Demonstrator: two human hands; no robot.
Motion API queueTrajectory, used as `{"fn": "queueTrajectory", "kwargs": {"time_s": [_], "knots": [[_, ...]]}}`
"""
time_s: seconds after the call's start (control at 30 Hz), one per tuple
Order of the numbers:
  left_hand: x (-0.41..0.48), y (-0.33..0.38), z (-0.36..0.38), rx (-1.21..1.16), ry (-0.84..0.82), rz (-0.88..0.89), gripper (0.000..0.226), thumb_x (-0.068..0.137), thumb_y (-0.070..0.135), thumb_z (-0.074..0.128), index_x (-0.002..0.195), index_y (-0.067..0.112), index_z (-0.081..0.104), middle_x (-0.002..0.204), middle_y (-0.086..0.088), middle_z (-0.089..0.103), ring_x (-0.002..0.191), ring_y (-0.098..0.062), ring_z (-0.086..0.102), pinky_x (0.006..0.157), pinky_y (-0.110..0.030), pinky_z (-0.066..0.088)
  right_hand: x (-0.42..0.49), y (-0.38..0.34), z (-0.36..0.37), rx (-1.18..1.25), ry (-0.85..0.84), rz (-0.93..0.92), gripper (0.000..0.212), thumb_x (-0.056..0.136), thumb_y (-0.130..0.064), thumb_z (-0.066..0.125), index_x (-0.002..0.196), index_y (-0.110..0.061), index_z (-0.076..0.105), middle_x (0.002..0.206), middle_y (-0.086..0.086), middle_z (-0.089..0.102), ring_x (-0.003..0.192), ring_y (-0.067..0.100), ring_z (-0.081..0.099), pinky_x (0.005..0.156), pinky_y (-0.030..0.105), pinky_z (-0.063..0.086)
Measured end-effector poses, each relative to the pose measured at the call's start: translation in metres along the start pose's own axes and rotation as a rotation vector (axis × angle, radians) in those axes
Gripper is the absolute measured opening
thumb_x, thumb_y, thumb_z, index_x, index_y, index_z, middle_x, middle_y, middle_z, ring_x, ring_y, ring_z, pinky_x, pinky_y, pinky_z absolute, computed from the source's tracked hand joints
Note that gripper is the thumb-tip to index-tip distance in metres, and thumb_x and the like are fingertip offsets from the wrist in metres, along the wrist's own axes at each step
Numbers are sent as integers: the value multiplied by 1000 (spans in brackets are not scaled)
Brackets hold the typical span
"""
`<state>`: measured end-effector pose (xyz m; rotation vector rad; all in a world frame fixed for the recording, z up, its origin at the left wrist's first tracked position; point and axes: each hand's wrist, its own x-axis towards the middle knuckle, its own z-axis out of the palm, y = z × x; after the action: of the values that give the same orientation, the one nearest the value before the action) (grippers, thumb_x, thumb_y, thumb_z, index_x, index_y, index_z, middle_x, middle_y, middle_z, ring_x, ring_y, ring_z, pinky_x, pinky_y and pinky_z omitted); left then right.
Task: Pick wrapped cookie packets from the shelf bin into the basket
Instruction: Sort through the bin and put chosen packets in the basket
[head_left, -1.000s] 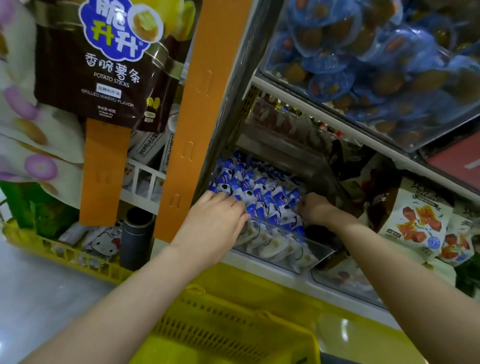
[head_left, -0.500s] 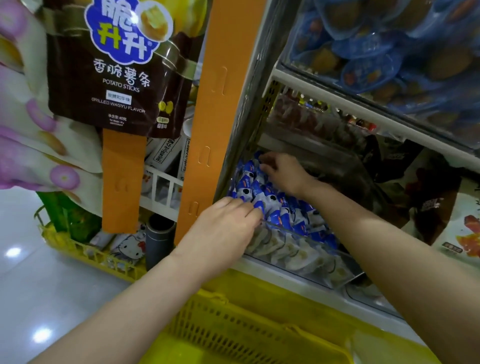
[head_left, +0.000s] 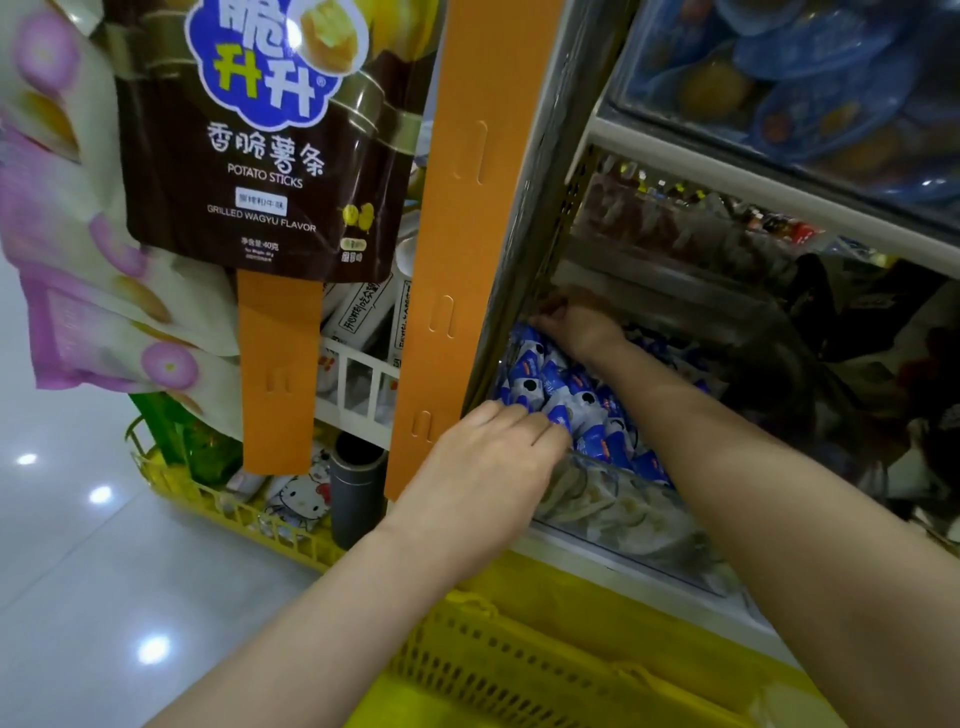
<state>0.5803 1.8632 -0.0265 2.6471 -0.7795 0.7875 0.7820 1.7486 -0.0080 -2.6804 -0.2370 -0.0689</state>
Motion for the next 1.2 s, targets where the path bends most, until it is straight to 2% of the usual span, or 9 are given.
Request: {"fn": "queueTrajectory", "kwargs": {"time_s": [0.23,0.37,0.5,0.6,0.77,0.87,1.03,1.13,1.2], "knots": [[-1,1,-1,6,-15,-18,21,65,10,78,79,19,64,70,6,62,65,-12,57,65,-22,46,-4,4,-3,-3,8,-22,22,90,-24,58,107,-14,66,114,10,64,101,25,59,87,32,45],[-1,2,0,4,-20,-43,20,68,7,75,79,18,63,71,4,62,67,-14,57,67,-24,44,-21,2,-19,114,159,-14,25,94,-28,49,106,-11,62,94,4,61,86,19,57,76,33,45],[-1,7,2,-34,-99,-89,22,88,7,52,107,18,56,100,2,60,95,-18,51,86,-24,27,-54,-3,-47,342,348,-70,20,96,-24,46,108,-13,58,97,7,62,86,23,61,76,38,52],[-3,14,2,-140,-33,-129,27,97,16,40,122,19,50,116,2,55,111,-16,44,96,-22,20,-89,-5,-64,549,429,-51,11,95,-19,48,104,-18,55,97,5,61,77,17,64,60,28,56],[-19,33,-14,-495,159,-295,20,96,16,41,110,20,54,102,13,48,98,-3,44,82,-11,33,-162,-1,-77,681,557,-171,15,94,-14,50,83,-24,52,80,-8,60,71,0,60,56,15,50],[-28,45,-19,-741,178,-479,12,95,24,44,105,24,51,100,15,52,93,1,50,77,-7,37,-203,2,-70,728,450,-228,22,94,-10,50,80,-26,50,76,-7,59,66,-4,58,59,13,46],[-39,67,-13,-1337,-11,-826,16,93,27,48,102,18,57,90,6,66,81,-6,62,75,-23,51,-256,8,-33,815,122,-161,18,93,-7,50,82,-20,55,72,-8,61,65,2,58,57,18,50],[-53,75,2,-1382,-27,-852,12,92,12,52,92,20,61,63,14,66,62,4,61,61,-16,50,-273,11,-12,867,-46,-22,20,97,-15,42,85,-15,57,73,-4,62,67,6,59,57,20,51],[-64,77,13,-1369,-49,-866,18,91,7,52,88,23,60,66,15,66,60,6,61,56,-11,49,-278,16,-2,935,-156,95,24,98,-21,40,85,-14,59,71,-6,64,62,-2,61,52,13,48]]}}
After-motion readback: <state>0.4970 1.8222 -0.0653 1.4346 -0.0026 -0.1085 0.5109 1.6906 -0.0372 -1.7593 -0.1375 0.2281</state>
